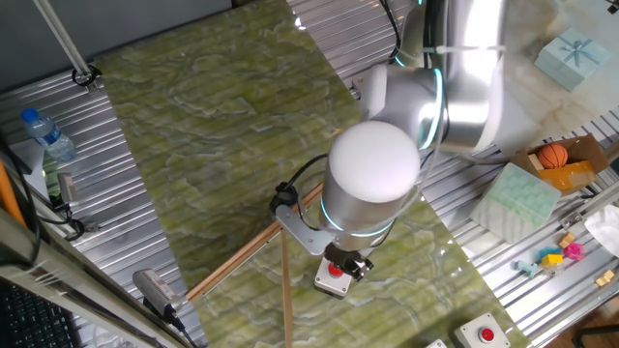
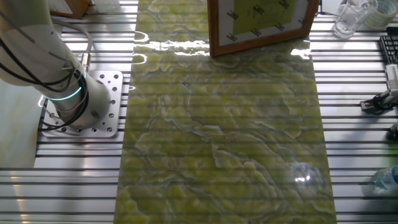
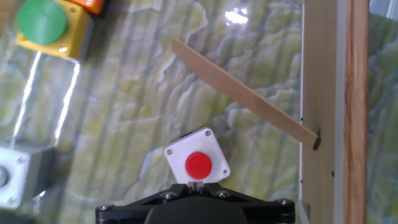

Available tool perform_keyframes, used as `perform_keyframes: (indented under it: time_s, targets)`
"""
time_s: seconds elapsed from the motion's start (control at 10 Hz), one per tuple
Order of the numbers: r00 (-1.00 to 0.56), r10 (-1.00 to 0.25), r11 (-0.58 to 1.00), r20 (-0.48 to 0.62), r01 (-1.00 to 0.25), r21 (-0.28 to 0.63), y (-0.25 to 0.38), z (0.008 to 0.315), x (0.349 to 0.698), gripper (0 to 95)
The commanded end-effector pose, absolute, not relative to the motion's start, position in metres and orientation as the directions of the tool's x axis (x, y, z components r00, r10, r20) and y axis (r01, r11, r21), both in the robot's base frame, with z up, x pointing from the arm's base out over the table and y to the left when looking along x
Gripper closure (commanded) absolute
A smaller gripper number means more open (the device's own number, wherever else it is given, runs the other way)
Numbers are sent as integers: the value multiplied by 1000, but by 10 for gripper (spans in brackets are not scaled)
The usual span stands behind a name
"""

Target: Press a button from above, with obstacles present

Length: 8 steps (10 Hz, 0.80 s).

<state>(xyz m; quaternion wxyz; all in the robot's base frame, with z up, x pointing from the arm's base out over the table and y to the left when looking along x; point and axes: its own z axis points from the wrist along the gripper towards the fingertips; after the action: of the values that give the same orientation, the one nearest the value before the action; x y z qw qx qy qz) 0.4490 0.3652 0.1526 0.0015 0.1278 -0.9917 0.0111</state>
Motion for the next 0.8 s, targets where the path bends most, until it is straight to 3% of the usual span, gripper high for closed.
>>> perform_keyframes:
  time_s: [0.1,0.8]
  targets:
    - [-968,-249,968,10,-249,-23,365,146,451,950]
    - [-973,-232,972,12,-232,-26,358,118,444,950]
